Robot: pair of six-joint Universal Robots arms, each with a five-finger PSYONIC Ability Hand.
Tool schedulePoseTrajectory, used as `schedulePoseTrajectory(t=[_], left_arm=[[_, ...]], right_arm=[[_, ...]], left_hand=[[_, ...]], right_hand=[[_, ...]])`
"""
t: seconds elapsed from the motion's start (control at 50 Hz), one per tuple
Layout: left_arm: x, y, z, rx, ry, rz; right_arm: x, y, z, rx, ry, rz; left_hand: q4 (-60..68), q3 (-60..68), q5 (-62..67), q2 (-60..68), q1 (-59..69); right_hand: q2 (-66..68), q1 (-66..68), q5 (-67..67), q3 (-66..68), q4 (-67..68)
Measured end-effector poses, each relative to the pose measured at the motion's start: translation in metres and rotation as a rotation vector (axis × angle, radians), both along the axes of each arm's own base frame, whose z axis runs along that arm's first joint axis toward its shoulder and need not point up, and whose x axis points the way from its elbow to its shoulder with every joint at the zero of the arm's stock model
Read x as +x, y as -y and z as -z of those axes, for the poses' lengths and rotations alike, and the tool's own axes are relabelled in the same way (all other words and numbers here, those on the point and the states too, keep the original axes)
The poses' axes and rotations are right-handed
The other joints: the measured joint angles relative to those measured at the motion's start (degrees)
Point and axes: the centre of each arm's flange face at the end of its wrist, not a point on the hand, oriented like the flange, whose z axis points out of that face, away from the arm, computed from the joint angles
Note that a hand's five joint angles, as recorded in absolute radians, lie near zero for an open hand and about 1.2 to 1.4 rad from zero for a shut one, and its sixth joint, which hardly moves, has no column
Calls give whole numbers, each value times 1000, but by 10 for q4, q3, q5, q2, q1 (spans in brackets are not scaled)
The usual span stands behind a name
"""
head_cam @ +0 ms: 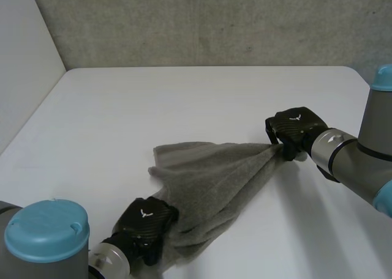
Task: Fold the towel.
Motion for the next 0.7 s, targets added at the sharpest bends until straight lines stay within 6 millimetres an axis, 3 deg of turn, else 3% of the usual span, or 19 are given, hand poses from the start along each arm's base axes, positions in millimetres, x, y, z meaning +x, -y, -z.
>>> schedulePoseTrajectory(t=[0.12,0.24,0.34,0.38,0.44,0.5,0.56,0.7], left_arm=[[-4,9,-24,-80,-56,-11],[-11,45,-88,-280,-198,-64],[-10,89,-150,-465,-315,-133],[-8,108,-185,-573,-394,-164],[-5,119,-216,-655,-478,-185],[-3,122,-233,-676,-558,-197],[-2,120,-232,-637,-604,-203],[1,102,-179,-434,-561,-190]], right_arm=[[0,-2,-3,-1,-27,-11],[6,3,-18,-79,-22,-40],[16,30,-59,-350,130,-18],[18,38,-97,-530,269,-2],[16,38,-132,-657,404,2],[14,32,-146,-660,476,-12],[14,27,-138,-574,477,-32],[15,8,-76,-233,302,-87]], left_hand=[[1,38,4,0,0],[1,48,6,0,0],[1,53,9,0,0],[1,54,9,0,0],[1,54,13,0,0],[1,55,17,0,0],[1,55,17,0,0],[1,56,17,0,0]], right_hand=[[0,2,0,0,0],[0,2,1,0,0],[0,2,3,0,0],[0,2,3,0,0],[0,2,5,0,0],[0,2,7,0,0],[0,2,7,0,0],[0,2,7,0,0]])
